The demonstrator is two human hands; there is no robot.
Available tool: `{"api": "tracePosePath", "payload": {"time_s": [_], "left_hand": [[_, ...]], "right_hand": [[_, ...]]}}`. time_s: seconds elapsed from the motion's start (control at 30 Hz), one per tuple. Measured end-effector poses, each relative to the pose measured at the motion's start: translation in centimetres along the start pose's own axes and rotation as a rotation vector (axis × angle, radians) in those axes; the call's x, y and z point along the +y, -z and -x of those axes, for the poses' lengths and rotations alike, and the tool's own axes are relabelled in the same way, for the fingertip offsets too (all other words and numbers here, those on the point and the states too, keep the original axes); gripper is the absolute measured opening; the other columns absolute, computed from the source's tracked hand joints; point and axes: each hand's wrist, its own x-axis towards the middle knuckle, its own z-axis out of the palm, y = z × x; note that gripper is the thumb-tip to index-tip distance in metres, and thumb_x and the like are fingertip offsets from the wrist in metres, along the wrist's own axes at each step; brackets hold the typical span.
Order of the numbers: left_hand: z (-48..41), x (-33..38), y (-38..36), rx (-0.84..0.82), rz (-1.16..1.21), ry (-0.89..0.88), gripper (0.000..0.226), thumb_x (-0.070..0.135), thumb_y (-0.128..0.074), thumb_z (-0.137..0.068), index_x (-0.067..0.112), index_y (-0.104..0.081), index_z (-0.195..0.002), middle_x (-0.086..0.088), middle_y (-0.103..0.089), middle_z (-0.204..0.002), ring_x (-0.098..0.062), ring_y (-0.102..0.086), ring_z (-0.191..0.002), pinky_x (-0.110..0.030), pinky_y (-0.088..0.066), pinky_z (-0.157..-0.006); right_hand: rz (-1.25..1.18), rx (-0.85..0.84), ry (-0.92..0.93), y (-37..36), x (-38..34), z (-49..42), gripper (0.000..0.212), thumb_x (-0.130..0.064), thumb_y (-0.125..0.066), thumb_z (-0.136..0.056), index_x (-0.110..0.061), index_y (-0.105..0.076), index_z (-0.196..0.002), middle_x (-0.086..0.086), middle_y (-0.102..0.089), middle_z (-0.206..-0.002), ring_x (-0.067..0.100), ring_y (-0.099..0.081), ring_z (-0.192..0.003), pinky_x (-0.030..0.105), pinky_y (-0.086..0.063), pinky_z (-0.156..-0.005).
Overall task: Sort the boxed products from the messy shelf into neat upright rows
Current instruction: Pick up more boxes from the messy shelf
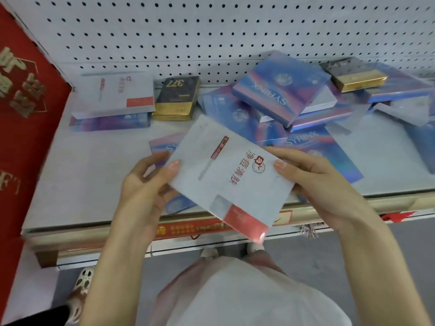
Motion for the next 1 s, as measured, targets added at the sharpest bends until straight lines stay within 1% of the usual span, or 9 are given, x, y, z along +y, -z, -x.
{"api": "tracePosePath", "payload": {"time_s": [0.07,0.13,0.2,0.27,0.43,0.63,0.8,0.93,1.0], "left_hand": [[-0.1,0.4,1.2,-0.036,-0.134,-0.008,0.038,0.022,-0.075,-0.061,0.023,-0.067,-0.098,-0.001,-0.076,-0.094,-0.021,-0.073,-0.085,-0.029,-0.06,-0.06],[0.2,0.5,1.7,-0.127,-0.257,0.028,0.037,0.025,-0.076,-0.057,0.025,-0.069,-0.094,-0.001,-0.076,-0.091,-0.02,-0.074,-0.083,-0.027,-0.059,-0.059],[0.5,0.2,1.6,-0.168,-0.281,0.05,0.033,0.025,-0.077,-0.056,0.027,-0.072,-0.089,0.003,-0.077,-0.09,-0.016,-0.074,-0.079,-0.023,-0.057,-0.055],[0.4,-0.3,1.4,-0.099,-0.267,0.048,0.035,0.024,-0.076,-0.055,0.024,-0.07,-0.089,0.008,-0.076,-0.088,-0.012,-0.073,-0.075,-0.021,-0.055,-0.052],[-0.2,-0.1,2.0,0.049,-0.152,0.015,0.041,0.026,-0.077,-0.056,0.022,-0.067,-0.096,0.005,-0.076,-0.088,-0.015,-0.073,-0.075,-0.026,-0.056,-0.052],[-1.0,0.3,3.0,0.228,0.021,-0.035,0.039,0.035,-0.073,-0.065,0.028,-0.065,-0.102,0.009,-0.076,-0.094,-0.012,-0.073,-0.081,-0.026,-0.057,-0.054],[-1.3,-0.2,2.5,0.272,0.091,-0.057,0.028,0.025,-0.071,-0.08,0.028,-0.064,-0.107,0.008,-0.075,-0.096,-0.01,-0.072,-0.086,-0.024,-0.057,-0.057],[-1.4,-0.4,1.4,0.255,0.114,-0.05,0.027,0.018,-0.068,-0.083,0.023,-0.065,-0.11,0.004,-0.075,-0.101,-0.013,-0.072,-0.09,-0.023,-0.057,-0.059],[-1.5,-0.4,0.9,0.244,0.117,-0.05,0.028,0.018,-0.068,-0.083,0.023,-0.065,-0.11,0.003,-0.075,-0.101,-0.013,-0.072,-0.09,-0.024,-0.057,-0.059]], "right_hand": [[-0.047,0.067,0.004,-0.5,-0.1,-0.9,0.027,-0.034,-0.069,-0.072,-0.027,-0.077,-0.097,-0.002,-0.076,-0.095,0.008,-0.069,-0.081,0.018,-0.053,-0.064],[-0.151,0.214,-0.035,-1.5,0.1,-2.2,0.021,-0.034,-0.077,-0.064,-0.025,-0.075,-0.083,-0.001,-0.075,-0.082,0.011,-0.069,-0.07,0.023,-0.054,-0.057],[-0.166,0.335,-0.062,-3.1,0.1,-3.5,0.011,-0.028,-0.08,-0.069,-0.025,-0.071,-0.073,-0.004,-0.073,-0.071,0.011,-0.068,-0.06,0.023,-0.054,-0.051],[-0.117,0.341,-0.048,-4.6,0.0,-4.6,0.012,-0.024,-0.079,-0.075,-0.022,-0.067,-0.076,-0.003,-0.072,-0.067,0.011,-0.066,-0.055,0.022,-0.052,-0.049],[-0.122,0.269,-0.02,-5.4,-0.2,-6.1,0.012,-0.025,-0.074,-0.083,-0.017,-0.065,-0.087,-0.001,-0.073,-0.075,0.013,-0.068,-0.066,0.025,-0.055,-0.056],[-0.283,0.644,0.057,0.1,0.8,-7.5,0.017,-0.017,-0.064,-0.092,-0.003,-0.06,-0.102,0.017,-0.062,-0.095,0.018,-0.061,-0.075,0.025,-0.053,-0.068],[-0.351,0.719,-0.056,1.4,0.8,-9.5,0.028,-0.027,-0.068,-0.09,-0.004,-0.058,-0.077,0.013,-0.062,-0.076,0.018,-0.062,-0.065,0.024,-0.058,-0.064],[-0.508,0.703,-0.022,1.1,0.2,-11.1,0.02,-0.017,-0.071,-0.087,-0.004,-0.056,-0.083,0.013,-0.061,-0.08,0.022,-0.065,-0.068,0.024,-0.059,-0.064],[-0.577,0.701,-0.033,1.2,0.1,-11.5,0.014,-0.01,-0.07,-0.088,-0.003,-0.057,-0.086,0.013,-0.061,-0.087,0.025,-0.066,-0.075,0.026,-0.06,-0.07]]}}
